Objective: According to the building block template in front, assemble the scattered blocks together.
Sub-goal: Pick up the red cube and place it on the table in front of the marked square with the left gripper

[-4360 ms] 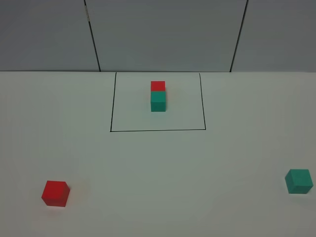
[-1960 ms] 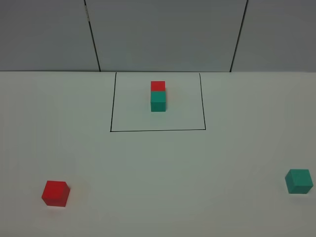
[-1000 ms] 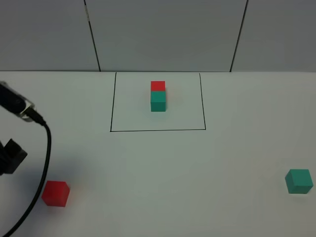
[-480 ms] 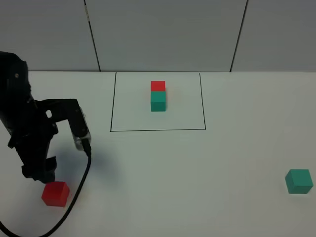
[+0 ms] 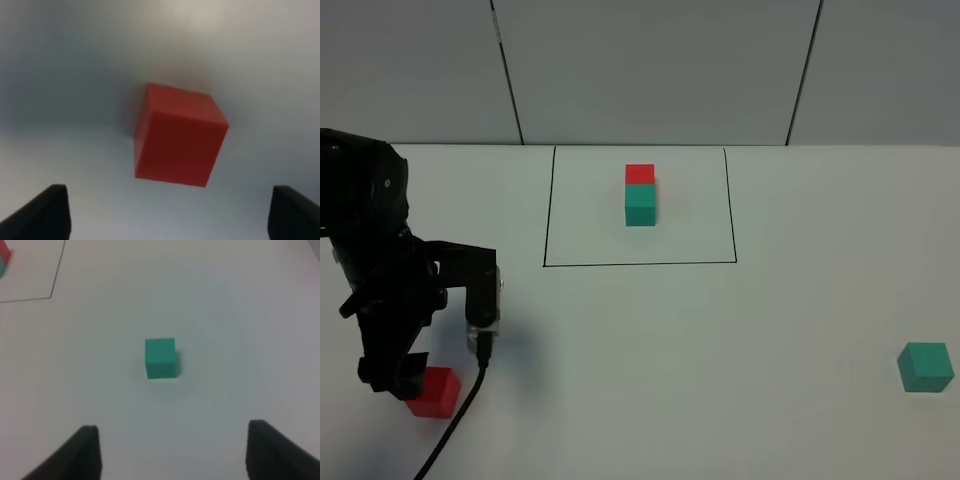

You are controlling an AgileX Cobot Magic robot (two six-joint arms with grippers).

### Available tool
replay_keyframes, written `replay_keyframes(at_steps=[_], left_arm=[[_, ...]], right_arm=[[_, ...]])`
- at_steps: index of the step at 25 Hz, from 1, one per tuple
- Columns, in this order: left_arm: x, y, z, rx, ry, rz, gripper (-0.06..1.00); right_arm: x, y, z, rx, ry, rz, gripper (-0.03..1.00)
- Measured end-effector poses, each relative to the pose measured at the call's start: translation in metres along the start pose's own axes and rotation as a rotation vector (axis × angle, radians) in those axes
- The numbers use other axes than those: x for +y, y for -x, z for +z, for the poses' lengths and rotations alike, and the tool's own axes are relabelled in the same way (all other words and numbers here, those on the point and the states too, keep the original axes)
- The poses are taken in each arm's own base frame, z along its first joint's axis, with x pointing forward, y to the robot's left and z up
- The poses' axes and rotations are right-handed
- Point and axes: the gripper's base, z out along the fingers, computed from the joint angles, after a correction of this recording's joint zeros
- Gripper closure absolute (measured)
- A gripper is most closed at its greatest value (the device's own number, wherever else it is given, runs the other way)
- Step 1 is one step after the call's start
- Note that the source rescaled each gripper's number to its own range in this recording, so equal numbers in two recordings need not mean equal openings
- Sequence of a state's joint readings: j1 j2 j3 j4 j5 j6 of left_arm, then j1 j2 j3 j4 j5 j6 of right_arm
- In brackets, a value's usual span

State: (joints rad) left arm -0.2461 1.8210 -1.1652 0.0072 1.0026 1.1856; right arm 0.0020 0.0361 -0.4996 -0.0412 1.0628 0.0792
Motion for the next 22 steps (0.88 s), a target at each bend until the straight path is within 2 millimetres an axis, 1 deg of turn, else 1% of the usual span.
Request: replay_keyframes(at_steps=[3,6,12,18,22], left_arm=[[-0.007,-0.003,0.013,0.015,-0.015,0.073,0.07],[-0.008,-0.006,0.022,0.025,0.008,0.11,0.07],[-0.004,-0.006,0.026,0.026,0.074,0.134,0.07],[-0.002,-0.005,0.043,0.037,0.03,0.135,0.07],[-0.001,-0.004,0.047,0.033,0.023,0.131,0.07]], right_arm=[[0.0,0.0,0.0,0.0,0.0,0.0,0.41],[0.0,0.0,0.0,0.0,0.0,0.0,0.41],[0.0,0.0,0.0,0.0,0.0,0.0,0.41],[0.0,0.0,0.0,0.0,0.0,0.0,0.41],[0.0,0.0,0.0,-0.001,0.0,0.0,0.41]])
